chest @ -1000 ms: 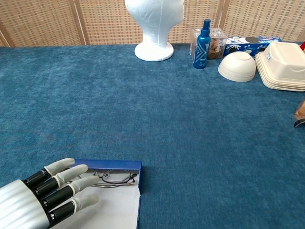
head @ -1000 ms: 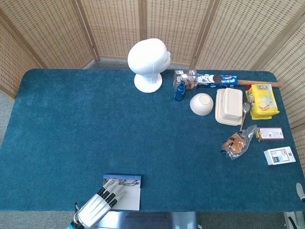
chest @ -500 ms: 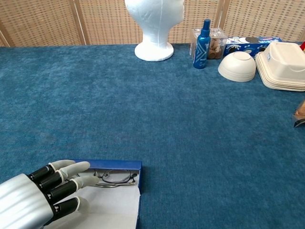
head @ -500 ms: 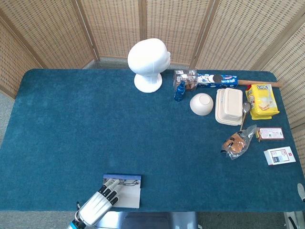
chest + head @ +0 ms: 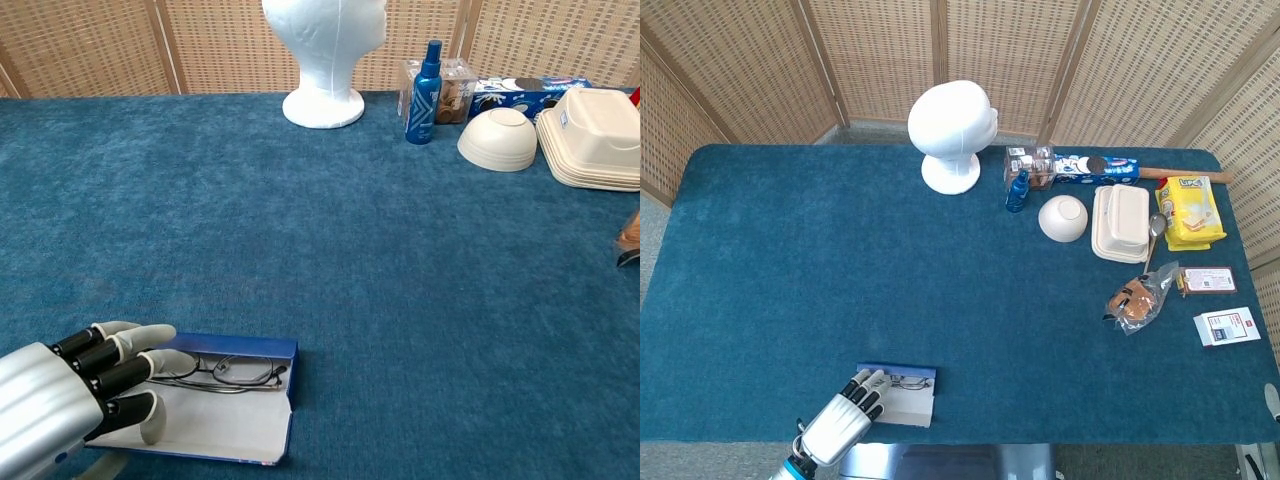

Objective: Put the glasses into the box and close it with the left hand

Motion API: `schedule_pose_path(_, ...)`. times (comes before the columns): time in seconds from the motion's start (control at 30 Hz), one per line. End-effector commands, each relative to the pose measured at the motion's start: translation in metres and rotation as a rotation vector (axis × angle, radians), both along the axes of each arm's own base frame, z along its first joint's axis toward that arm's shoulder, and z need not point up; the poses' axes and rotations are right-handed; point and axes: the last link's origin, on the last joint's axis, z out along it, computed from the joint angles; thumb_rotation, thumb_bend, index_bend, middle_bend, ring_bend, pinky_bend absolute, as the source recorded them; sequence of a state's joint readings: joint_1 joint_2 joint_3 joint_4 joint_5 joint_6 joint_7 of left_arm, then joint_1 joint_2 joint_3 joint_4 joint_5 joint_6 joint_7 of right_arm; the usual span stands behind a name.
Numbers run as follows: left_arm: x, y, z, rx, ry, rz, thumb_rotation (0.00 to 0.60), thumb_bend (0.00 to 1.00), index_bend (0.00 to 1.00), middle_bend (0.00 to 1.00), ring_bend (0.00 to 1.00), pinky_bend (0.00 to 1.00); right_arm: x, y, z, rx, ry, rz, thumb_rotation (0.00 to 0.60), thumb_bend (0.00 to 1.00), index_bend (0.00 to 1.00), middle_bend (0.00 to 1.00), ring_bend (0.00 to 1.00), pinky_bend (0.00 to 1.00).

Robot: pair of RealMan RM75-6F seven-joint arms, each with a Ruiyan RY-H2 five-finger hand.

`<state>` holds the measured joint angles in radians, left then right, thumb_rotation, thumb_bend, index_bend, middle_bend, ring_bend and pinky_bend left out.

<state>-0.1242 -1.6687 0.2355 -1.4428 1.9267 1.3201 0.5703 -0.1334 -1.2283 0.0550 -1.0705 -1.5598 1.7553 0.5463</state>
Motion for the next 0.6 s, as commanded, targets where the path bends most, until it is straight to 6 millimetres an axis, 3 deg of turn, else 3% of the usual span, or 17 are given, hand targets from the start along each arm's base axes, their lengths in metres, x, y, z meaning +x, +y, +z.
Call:
schedule_pose_path(0.03,0.000,0.001,0.000,0.003,0.005,0.000,0.600,0.49,0.49,0.23,0.12,0.16,0.000,0.000,0.000,-0.001,0.000,0.000,0.590,0.39,0.05,0.16,0.12,0.31)
schedule_pose_path(0.27,0.001,0.004,0.001,0.005,0.003,0.007,0.600,0.50,0.54,0.26,0.13,0.17,0.000,0.002,0.001,-0.004,-0.003,-0.003,0.592,0.38,0.05,0.16,0.12,0.31)
schedule_pose_path(0.6,0.009,0.012,0.013,-0.011,-0.105,0.062,0.600,0.50,0.54,0.25,0.13,0.17,-0.001,0.004,0.002,-0.012,-0.008,-0.002,0.592,0.38,0.05,0.16,0.12,0.31)
